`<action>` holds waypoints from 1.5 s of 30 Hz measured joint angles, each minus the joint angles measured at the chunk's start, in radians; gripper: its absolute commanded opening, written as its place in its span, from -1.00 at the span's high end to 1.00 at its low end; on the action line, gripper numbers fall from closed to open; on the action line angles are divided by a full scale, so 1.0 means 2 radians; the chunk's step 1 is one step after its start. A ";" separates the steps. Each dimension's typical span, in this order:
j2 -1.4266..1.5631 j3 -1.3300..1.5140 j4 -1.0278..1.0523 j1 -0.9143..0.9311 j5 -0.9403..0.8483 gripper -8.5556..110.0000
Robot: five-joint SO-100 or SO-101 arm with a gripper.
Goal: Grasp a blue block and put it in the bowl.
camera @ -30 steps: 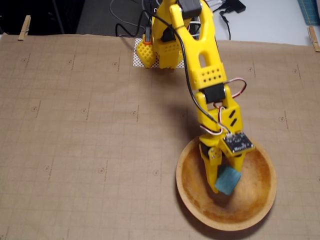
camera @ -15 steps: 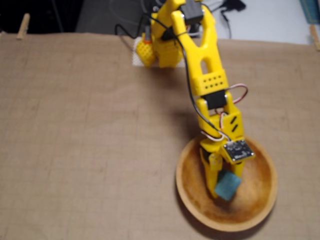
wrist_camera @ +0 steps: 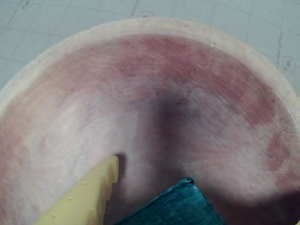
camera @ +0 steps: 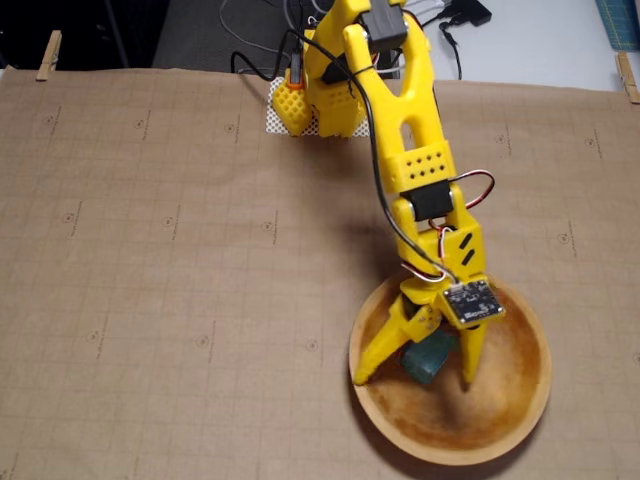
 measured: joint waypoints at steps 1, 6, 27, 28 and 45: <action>0.000 0.001 0.000 -0.001 0.000 -0.10; 0.049 0.025 0.000 -0.003 0.000 -0.10; 0.494 0.295 0.026 -0.003 0.001 -0.10; 0.512 0.302 0.039 -0.003 0.001 -0.10; 0.816 0.314 0.380 0.106 -0.069 -0.09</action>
